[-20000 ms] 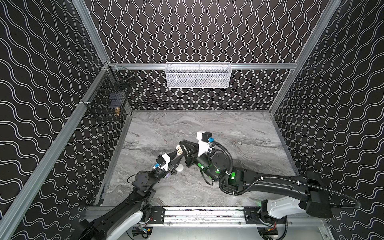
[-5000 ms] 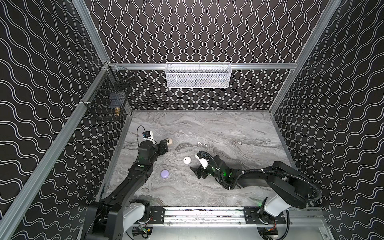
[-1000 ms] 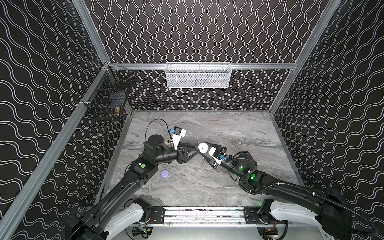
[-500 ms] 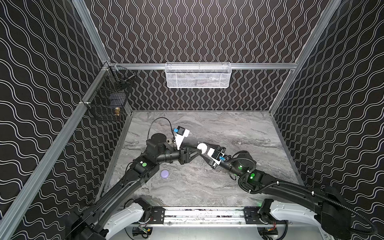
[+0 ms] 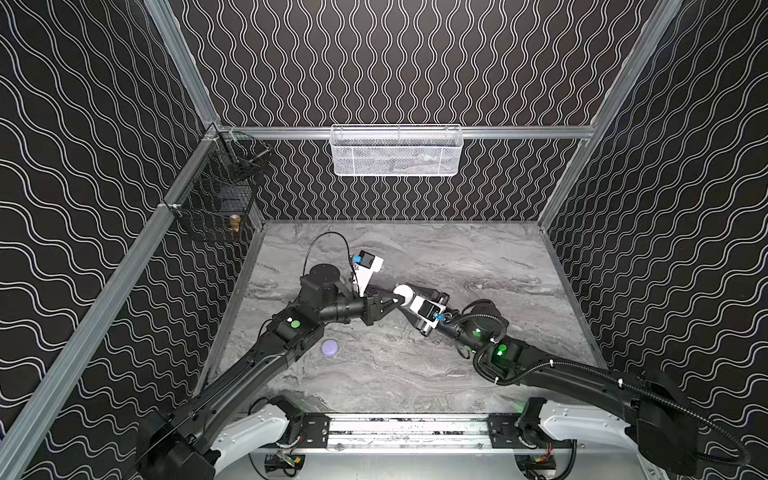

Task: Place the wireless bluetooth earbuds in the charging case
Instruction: 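Open the right gripper and draw it back from the case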

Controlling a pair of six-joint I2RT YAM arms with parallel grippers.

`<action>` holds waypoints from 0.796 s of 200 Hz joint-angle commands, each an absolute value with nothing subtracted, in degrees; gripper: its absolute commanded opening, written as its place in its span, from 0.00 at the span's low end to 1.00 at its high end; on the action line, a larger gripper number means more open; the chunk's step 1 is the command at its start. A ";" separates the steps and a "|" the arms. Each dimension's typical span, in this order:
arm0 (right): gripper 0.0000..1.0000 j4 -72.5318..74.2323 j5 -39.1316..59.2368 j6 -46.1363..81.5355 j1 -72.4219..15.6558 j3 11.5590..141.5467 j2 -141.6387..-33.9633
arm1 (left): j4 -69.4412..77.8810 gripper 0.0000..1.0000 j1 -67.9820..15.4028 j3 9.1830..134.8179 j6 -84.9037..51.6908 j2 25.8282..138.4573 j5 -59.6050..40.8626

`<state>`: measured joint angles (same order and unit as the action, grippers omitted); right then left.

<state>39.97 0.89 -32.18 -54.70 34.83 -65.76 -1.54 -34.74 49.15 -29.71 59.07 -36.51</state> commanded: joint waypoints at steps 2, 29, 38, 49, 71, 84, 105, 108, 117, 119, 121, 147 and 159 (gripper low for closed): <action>0.33 43.67 3.65 -31.74 -54.93 35.36 -65.68 | 0.72 0.02 -35.20 49.13 -28.09 59.75 -39.75; 0.79 43.48 2.43 -28.50 -54.91 34.36 -64.14 | 1.86 0.00 -35.24 48.03 -26.24 59.10 -36.53; 0.87 42.65 1.87 -26.73 -54.93 33.35 -62.71 | 1.77 0.00 -35.24 47.22 -24.93 58.45 -34.00; 0.89 41.13 1.25 -23.64 -54.95 31.50 -60.29 | 1.12 0.00 -35.08 45.98 -23.09 57.61 -29.57; 0.83 39.31 3.92 -16.46 -55.17 25.41 -55.26 | -0.41 0.00 -33.23 42.81 -19.69 55.00 -18.78; 0.77 39.45 4.75 -13.31 -56.11 21.22 -53.73 | 0.82 0.00 -29.05 40.12 -20.00 53.41 -16.02; 0.68 39.20 6.79 -11.45 -57.27 18.12 -53.02 | 3.70 0.00 -22.76 37.05 -20.50 51.90 -19.29; 0.67 37.62 7.36 -11.01 -57.42 18.57 -53.00 | 4.20 0.00 -22.25 36.76 -20.40 51.67 -19.95; 0.65 33.63 9.21 -9.75 -57.64 19.73 -53.05 | 4.80 0.00 -21.18 36.03 -20.00 51.02 -21.17; 0.65 33.15 9.53 -9.49 -57.72 19.79 -53.19 | 4.76 0.00 -21.05 35.97 -19.83 50.86 -21.38; 0.64 32.94 9.77 -9.18 -57.85 19.84 -53.31 | 4.66 0.00 -20.93 35.91 -19.57 50.66 -21.67; 0.65 33.73 4.22 -6.41 -60.24 19.15 -55.39 | 6.97 0.00 -20.83 34.28 -14.82 48.62 -29.47; 0.68 32.55 1.29 -3.11 -60.56 20.43 -54.55 | 13.76 0.00 -20.91 31.74 -12.98 48.55 -37.51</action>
<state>34.04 6.33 -9.39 -59.77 19.09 -55.07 3.22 -20.99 34.57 -18.55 49.08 -24.64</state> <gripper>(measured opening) 0.658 0.178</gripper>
